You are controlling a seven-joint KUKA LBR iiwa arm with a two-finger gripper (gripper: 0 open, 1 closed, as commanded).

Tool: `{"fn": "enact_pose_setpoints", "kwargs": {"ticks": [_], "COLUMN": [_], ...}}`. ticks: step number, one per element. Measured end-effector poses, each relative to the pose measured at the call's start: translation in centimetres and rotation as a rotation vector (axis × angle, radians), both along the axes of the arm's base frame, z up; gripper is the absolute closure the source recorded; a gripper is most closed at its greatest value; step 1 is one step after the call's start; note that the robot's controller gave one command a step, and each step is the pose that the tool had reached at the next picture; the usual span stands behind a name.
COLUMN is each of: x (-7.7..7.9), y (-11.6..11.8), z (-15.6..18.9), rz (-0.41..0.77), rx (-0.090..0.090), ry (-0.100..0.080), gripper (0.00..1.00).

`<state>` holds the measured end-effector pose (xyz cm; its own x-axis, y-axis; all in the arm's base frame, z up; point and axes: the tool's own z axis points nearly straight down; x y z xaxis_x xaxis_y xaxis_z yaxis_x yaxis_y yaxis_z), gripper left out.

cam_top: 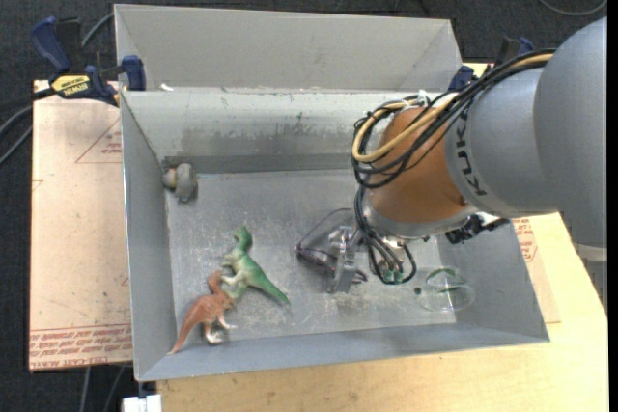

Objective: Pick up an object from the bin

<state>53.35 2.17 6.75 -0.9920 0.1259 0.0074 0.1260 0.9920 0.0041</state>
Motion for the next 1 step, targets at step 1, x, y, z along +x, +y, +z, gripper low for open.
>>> {"fn": "enact_pose_setpoints", "kwargs": {"ticks": [1], "x": [0.00], "y": [0.00], "z": [0.00], "rz": [0.000], "rx": [0.000], "ry": [0.000], "gripper": [1.00]}}
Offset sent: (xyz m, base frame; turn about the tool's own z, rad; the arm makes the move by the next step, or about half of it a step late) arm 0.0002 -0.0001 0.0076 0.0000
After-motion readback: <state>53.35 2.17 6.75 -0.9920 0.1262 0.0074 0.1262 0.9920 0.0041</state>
